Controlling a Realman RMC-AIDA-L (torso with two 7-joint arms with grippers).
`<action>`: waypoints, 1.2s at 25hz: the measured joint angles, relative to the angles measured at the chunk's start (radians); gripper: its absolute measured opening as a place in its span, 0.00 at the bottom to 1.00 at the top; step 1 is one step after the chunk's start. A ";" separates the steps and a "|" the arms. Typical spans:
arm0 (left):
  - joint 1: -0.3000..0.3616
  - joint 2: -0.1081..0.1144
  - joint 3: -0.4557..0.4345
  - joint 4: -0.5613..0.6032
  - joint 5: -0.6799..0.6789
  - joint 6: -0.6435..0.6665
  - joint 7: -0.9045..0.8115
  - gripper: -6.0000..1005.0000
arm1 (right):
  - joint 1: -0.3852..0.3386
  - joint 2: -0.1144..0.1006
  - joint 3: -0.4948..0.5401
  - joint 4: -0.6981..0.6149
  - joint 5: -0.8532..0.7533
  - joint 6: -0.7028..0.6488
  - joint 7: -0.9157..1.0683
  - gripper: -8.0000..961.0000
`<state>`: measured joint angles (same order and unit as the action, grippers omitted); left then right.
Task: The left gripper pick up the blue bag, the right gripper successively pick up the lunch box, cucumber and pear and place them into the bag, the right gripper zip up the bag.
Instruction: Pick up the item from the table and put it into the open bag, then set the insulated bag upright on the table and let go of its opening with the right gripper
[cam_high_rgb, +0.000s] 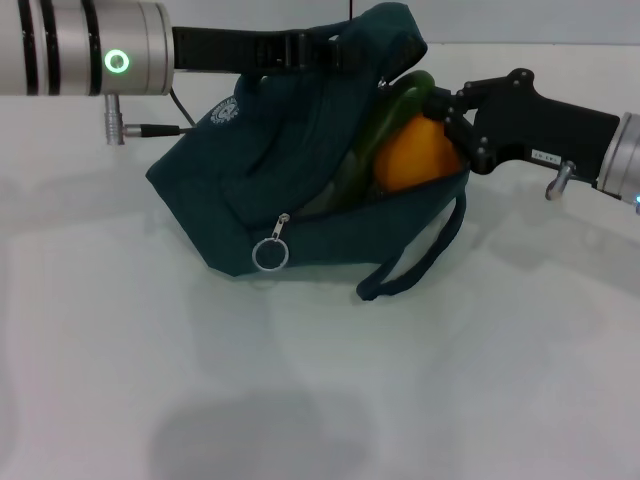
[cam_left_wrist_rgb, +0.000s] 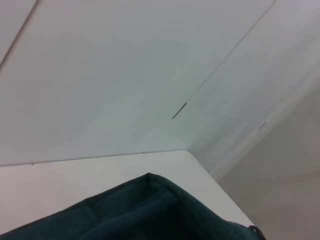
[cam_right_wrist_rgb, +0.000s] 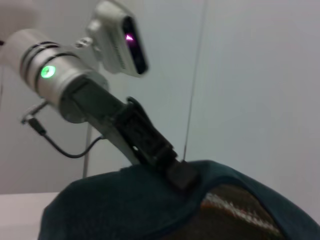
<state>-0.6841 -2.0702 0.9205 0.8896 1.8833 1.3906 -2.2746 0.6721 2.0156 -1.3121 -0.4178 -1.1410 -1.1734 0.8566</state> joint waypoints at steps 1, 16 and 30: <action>0.000 0.001 0.000 0.000 -0.002 0.000 -0.001 0.07 | 0.002 -0.001 -0.001 -0.003 -0.005 0.008 0.028 0.10; 0.003 0.003 0.000 -0.001 -0.002 -0.007 -0.005 0.07 | -0.123 -0.003 0.022 -0.158 -0.036 -0.028 0.206 0.39; 0.010 0.004 -0.014 -0.002 -0.003 -0.019 -0.005 0.07 | -0.310 -0.009 0.166 0.013 -0.016 -0.137 -0.075 0.74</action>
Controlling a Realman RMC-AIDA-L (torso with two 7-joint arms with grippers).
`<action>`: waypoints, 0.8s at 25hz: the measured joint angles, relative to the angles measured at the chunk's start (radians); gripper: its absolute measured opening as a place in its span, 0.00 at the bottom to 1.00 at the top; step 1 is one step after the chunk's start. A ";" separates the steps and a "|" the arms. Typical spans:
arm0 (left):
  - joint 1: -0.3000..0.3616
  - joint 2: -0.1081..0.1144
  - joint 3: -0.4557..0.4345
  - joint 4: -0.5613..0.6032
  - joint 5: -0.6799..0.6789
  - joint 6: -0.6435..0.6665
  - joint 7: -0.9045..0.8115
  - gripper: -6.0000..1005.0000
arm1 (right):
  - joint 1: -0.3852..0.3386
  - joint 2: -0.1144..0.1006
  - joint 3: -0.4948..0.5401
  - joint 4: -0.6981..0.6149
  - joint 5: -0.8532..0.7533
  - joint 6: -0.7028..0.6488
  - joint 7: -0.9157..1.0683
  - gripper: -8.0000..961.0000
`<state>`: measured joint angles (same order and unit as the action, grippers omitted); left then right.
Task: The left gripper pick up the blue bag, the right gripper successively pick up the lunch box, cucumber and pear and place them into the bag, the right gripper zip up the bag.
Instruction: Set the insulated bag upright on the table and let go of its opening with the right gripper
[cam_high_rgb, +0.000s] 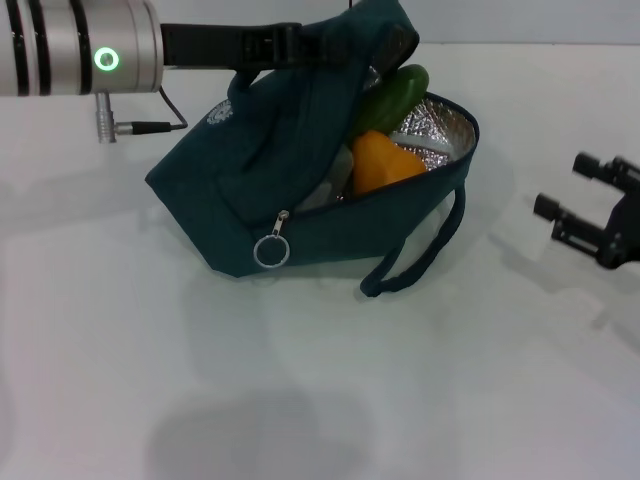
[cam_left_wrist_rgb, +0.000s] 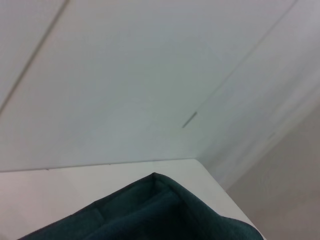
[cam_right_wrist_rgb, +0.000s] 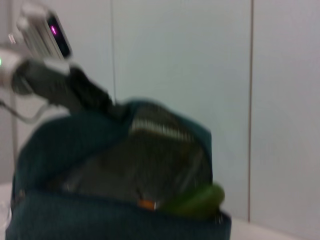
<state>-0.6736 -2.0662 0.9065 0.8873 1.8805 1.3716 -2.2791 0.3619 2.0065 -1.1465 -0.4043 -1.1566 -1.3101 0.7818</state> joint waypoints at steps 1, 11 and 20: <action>0.000 0.000 -0.005 -0.002 0.001 -0.001 0.000 0.07 | 0.006 0.004 -0.002 0.020 0.000 0.016 -0.016 0.74; -0.004 0.000 -0.010 -0.027 0.000 -0.002 0.004 0.07 | 0.202 0.019 -0.039 0.187 0.000 0.131 -0.025 0.73; -0.002 -0.004 -0.010 -0.027 0.000 -0.001 0.005 0.07 | 0.294 0.022 -0.180 0.186 0.006 0.253 0.120 0.72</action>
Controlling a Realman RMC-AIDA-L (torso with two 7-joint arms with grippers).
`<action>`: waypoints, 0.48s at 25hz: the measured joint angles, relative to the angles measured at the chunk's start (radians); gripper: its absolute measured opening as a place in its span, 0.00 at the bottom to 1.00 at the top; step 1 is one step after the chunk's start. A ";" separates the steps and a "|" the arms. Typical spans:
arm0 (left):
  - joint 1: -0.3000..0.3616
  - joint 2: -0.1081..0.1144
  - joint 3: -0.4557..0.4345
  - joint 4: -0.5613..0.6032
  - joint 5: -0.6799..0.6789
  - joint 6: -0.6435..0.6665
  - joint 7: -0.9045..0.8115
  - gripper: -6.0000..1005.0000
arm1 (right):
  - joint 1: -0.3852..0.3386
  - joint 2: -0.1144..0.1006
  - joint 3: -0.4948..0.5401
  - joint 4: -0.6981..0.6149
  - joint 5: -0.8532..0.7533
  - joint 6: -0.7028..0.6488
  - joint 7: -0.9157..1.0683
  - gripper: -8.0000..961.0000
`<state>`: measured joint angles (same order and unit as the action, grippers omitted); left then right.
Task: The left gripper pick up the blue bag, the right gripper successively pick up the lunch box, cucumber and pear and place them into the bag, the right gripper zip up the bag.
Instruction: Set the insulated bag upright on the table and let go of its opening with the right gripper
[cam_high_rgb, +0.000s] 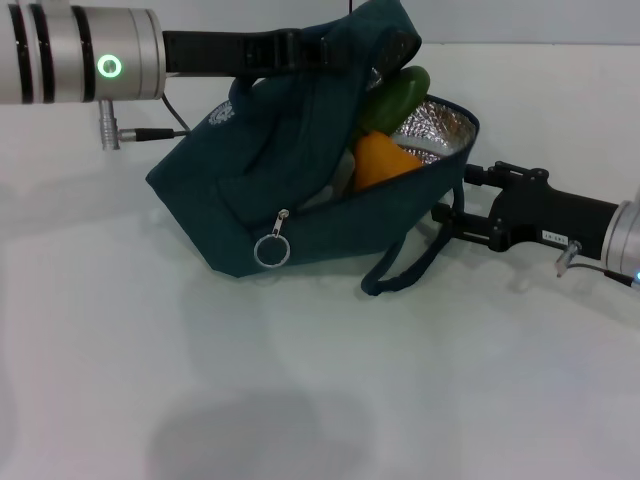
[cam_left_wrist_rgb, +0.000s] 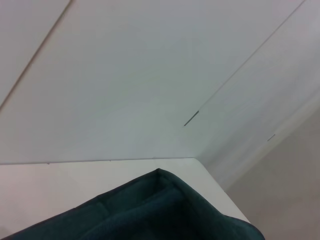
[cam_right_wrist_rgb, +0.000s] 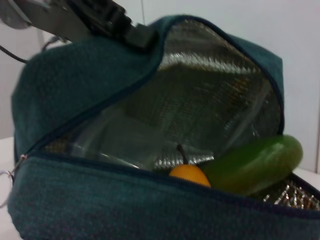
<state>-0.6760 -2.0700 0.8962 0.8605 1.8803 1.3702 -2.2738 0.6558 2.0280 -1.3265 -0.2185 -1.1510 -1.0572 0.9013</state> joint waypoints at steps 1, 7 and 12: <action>0.000 0.000 0.000 0.000 0.000 0.000 0.000 0.07 | 0.003 0.000 -0.002 -0.001 0.000 0.009 0.010 0.72; -0.002 -0.001 0.000 0.000 0.000 0.001 0.003 0.07 | 0.019 0.000 -0.012 -0.002 0.003 0.058 0.027 0.71; 0.009 0.000 0.000 0.000 -0.001 0.004 0.008 0.07 | -0.004 0.000 -0.005 -0.011 0.050 0.026 0.018 0.57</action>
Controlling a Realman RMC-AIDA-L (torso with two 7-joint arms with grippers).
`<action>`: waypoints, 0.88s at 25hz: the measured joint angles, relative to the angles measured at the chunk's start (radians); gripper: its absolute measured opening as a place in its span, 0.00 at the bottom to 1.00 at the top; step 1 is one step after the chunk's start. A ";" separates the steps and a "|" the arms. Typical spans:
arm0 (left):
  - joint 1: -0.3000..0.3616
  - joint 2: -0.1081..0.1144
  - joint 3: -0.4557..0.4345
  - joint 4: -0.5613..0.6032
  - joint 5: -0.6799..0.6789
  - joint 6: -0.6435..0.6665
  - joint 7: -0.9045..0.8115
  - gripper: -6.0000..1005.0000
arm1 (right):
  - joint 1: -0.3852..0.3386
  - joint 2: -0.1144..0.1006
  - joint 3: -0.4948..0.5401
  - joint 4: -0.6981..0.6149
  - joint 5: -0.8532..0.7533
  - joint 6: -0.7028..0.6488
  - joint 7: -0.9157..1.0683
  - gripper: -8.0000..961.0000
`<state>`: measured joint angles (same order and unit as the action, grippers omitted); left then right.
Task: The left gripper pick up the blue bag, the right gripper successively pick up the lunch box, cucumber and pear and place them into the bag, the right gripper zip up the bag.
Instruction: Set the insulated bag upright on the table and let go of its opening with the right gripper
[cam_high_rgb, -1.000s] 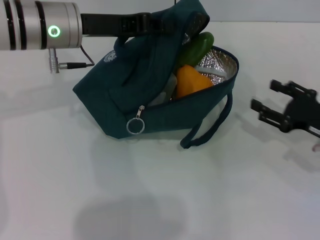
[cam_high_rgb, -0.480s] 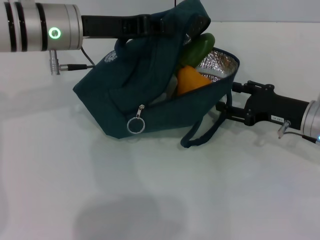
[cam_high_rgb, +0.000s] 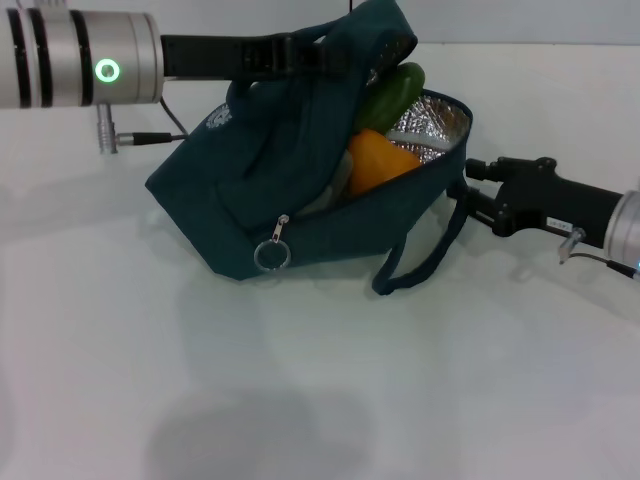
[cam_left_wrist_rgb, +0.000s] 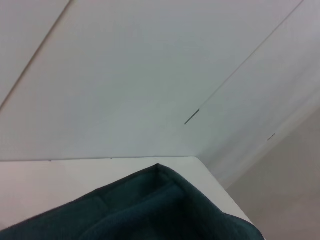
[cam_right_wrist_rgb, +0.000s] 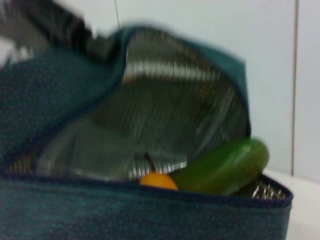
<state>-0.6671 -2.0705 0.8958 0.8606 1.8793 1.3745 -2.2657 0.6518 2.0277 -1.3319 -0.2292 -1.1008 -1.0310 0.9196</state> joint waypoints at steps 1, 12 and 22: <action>0.003 0.001 0.000 0.000 -0.001 0.001 0.000 0.07 | -0.015 0.000 0.001 -0.010 0.013 -0.022 -0.008 0.52; 0.023 0.004 -0.002 -0.009 -0.002 0.008 0.005 0.07 | -0.164 -0.017 0.011 -0.131 0.053 -0.212 -0.039 0.12; 0.026 0.004 -0.001 -0.011 -0.002 0.009 0.003 0.07 | -0.173 -0.015 0.036 -0.119 0.047 -0.172 -0.005 0.01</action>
<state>-0.6411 -2.0666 0.8953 0.8498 1.8774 1.3838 -2.2624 0.4787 2.0125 -1.2964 -0.3484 -1.0539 -1.2035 0.9148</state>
